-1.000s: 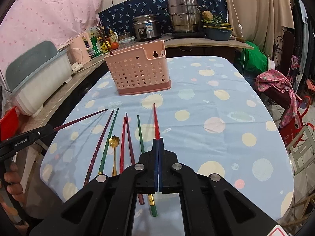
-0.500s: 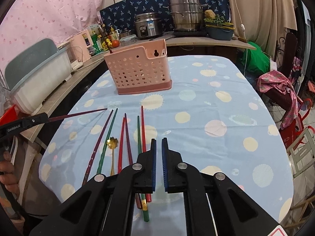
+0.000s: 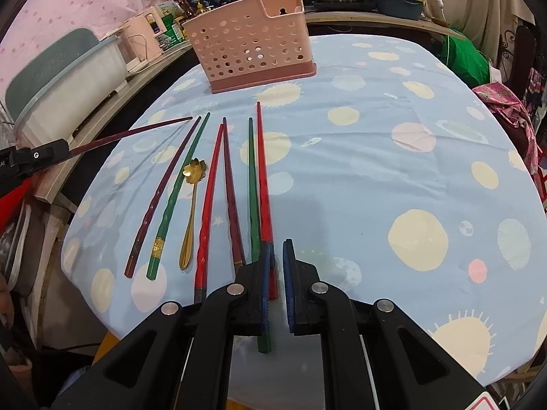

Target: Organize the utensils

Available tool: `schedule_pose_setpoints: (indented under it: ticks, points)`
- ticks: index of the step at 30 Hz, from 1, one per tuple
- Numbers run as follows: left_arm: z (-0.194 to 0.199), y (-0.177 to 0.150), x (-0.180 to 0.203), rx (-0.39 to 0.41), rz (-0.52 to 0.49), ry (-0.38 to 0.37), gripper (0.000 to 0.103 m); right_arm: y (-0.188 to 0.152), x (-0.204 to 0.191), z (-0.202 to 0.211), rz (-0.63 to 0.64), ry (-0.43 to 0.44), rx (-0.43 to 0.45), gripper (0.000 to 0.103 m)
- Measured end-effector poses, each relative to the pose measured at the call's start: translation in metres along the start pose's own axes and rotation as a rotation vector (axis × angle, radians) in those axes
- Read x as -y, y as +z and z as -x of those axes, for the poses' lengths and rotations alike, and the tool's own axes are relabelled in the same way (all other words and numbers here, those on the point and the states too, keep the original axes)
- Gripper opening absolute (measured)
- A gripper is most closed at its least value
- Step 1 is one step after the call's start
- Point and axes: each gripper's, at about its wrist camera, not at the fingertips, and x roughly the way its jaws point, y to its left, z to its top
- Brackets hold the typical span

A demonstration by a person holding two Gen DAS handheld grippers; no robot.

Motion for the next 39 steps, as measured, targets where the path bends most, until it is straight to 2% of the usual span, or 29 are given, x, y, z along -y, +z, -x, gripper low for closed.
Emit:
schedule_pose_setpoints:
  ticks: [13, 22, 26, 36, 39]
  points:
    - [-0.005, -0.006, 0.002, -0.025, -0.004, -0.011, 0.007, -0.002, -0.006, -0.013, 0.046, -0.038, -0.028, 0.01]
    - [-0.004, -0.007, 0.003, -0.023, -0.006, -0.01, 0.007, -0.005, -0.004, -0.009, 0.048, -0.049, -0.007, 0.008]
    - [-0.001, -0.004, 0.002, -0.01, -0.007, -0.007, 0.007, 0.003, 0.002, 0.005, 0.019, -0.032, 0.031, 0.008]
    - [0.016, 0.023, 0.003, 0.071, -0.016, 0.001, 0.007, 0.055, 0.006, 0.065, 0.024, -0.042, 0.219, 0.008]
    - [0.01, 0.019, -0.002, 0.044, -0.004, -0.011, 0.007, 0.061, 0.007, 0.073, 0.02, -0.046, 0.247, 0.008]
